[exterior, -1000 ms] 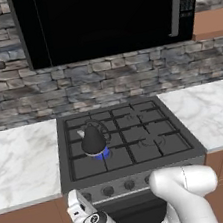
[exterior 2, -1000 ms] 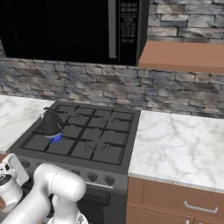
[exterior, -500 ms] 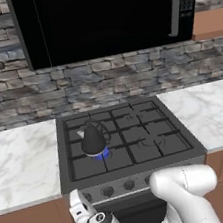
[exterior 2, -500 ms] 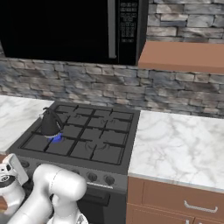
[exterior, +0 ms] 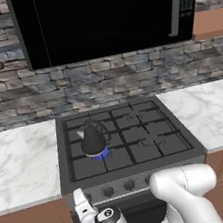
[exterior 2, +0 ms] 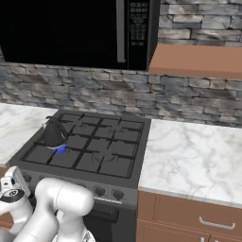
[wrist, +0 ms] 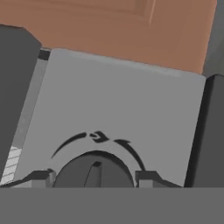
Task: The kettle is done boiling. Turn off the stove, then wait for 300 timesteps before moving the kettle to the dining table.
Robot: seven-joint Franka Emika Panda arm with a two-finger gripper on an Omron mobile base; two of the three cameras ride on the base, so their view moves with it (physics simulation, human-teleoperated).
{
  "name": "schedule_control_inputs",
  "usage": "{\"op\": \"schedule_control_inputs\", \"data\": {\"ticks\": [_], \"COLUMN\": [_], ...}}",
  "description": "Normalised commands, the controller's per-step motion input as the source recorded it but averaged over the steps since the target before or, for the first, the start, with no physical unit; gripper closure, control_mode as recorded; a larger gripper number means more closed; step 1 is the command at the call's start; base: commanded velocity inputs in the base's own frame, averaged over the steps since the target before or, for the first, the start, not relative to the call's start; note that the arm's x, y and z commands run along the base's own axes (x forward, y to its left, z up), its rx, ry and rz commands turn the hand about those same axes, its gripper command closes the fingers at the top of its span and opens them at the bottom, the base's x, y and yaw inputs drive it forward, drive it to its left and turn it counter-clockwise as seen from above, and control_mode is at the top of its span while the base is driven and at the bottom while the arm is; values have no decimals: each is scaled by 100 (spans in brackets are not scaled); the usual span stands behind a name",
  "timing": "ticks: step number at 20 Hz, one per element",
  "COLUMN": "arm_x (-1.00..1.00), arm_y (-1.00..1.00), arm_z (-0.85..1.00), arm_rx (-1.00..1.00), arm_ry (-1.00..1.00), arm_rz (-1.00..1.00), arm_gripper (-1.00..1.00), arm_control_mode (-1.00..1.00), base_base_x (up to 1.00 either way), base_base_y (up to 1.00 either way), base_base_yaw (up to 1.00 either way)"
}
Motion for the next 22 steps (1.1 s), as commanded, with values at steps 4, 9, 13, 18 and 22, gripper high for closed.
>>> {"op": "schedule_control_inputs", "data": {"ticks": [4,9,13,18,22], "arm_x": [-56,-81,-77,-36,-8], "arm_y": [0,-8,-11,-16,-15], "arm_z": [-35,-32,-33,-5,0], "arm_rx": [61,63,61,45,21], "arm_ry": [-8,-6,-4,-1,-2], "arm_rz": [-13,-7,-4,-2,0], "arm_gripper": [100,100,100,100,100], "arm_control_mode": [-100,-100,-100,-100,-100], "base_base_x": [0,0,0,0,0], "base_base_y": [0,0,0,0,0], "base_base_yaw": [0,0,0,0,0]}}
